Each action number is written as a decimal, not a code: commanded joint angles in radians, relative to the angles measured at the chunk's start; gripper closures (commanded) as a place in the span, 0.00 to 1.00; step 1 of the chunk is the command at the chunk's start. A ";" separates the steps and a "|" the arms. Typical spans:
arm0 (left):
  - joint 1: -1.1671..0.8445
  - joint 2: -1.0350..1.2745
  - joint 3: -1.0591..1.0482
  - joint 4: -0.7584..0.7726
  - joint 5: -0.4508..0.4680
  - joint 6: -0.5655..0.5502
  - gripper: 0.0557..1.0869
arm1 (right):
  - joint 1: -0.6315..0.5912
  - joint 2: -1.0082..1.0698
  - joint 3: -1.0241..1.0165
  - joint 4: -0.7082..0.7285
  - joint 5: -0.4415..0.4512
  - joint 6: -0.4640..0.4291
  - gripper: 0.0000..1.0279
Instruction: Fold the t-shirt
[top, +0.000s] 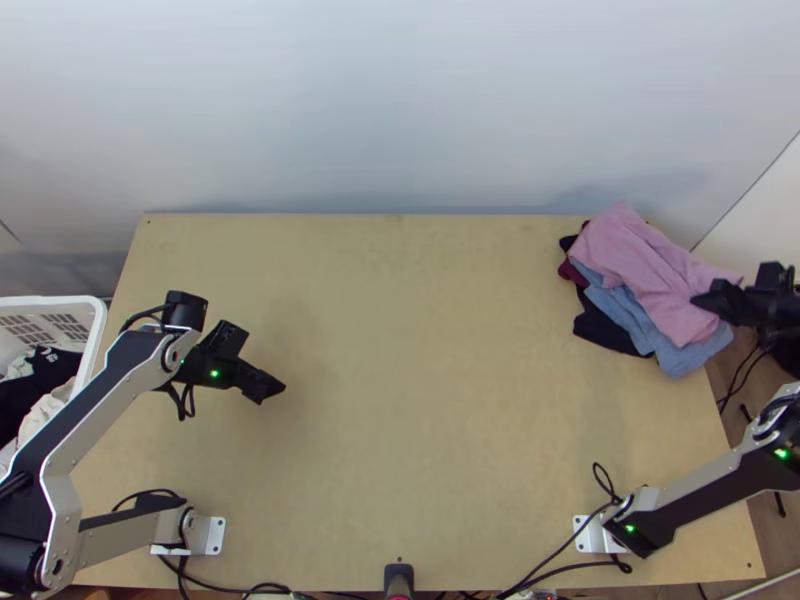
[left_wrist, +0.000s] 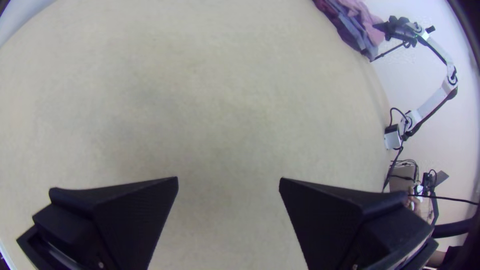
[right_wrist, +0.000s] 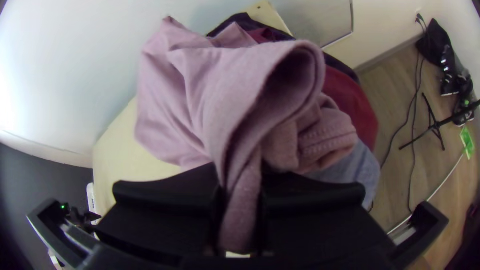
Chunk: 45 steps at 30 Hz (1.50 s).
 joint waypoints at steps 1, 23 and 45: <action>-0.002 -0.009 -0.011 0.002 -0.001 0.001 0.04 | -0.058 0.063 -0.045 -0.001 0.002 -0.043 0.87; -0.007 -0.020 -0.020 0.011 -0.001 -0.011 0.04 | -0.150 -0.060 0.083 -0.001 0.100 -0.063 0.05; 0.010 -0.078 -0.043 0.010 -0.011 -0.022 0.04 | 0.252 -0.282 -0.146 0.432 0.206 0.097 0.97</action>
